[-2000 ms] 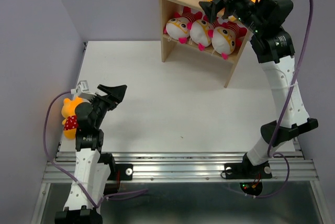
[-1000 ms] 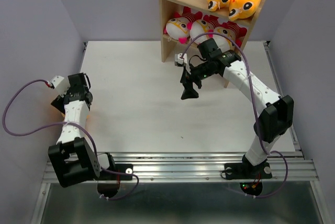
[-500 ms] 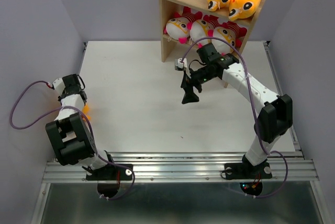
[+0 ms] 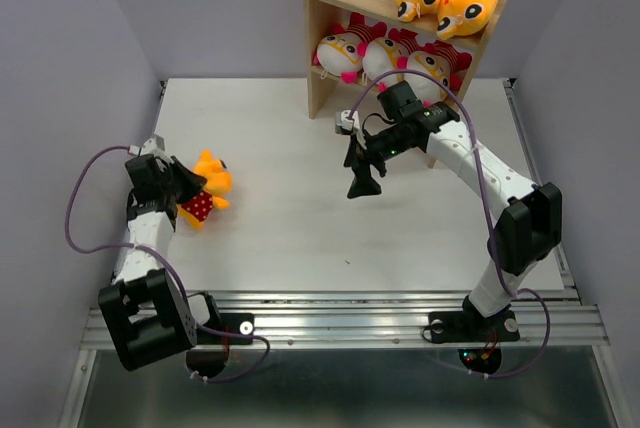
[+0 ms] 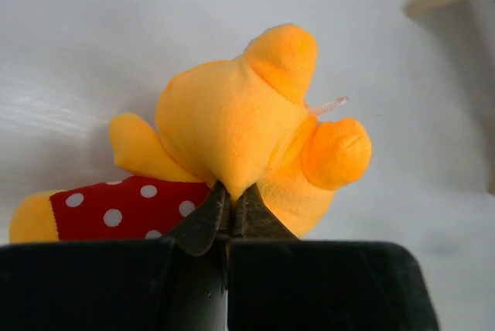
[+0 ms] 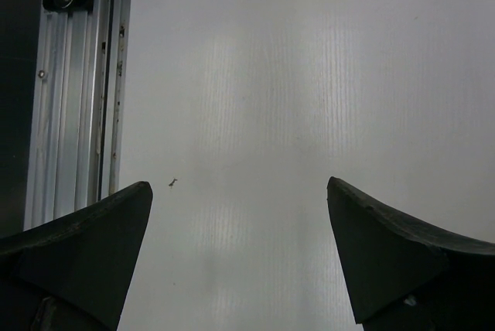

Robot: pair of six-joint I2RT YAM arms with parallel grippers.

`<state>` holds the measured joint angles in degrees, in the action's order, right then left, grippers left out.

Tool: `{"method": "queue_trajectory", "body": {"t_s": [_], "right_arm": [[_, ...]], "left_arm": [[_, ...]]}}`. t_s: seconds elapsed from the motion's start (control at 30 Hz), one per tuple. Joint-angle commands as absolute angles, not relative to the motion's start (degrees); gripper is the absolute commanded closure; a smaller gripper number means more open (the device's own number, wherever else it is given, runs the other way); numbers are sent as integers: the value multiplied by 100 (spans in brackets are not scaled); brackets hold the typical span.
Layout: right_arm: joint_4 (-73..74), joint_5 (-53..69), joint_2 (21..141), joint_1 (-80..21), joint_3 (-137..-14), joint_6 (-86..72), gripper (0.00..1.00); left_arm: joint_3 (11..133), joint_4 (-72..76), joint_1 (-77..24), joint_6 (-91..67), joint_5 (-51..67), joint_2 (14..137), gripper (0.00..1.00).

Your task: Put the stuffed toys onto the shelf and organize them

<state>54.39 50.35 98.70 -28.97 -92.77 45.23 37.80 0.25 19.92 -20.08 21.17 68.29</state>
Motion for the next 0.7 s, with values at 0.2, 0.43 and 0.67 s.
{"method": "queue_trajectory", "body": {"t_s": [0.2, 0.43, 0.67], "right_arm": [[4562, 5352, 10256, -3541, -10256, 2323, 0], [2963, 4809, 10328, -3788, -10160, 10, 0], [2294, 4087, 10327, -3963, -10239, -914, 0]], "left_arm": [[3024, 2591, 107, -4050, 3711, 5415, 100], [2821, 3322, -1019, -4930, 2506, 5107, 100], [2760, 3366, -1406, -5097, 2127, 5001, 100]]}}
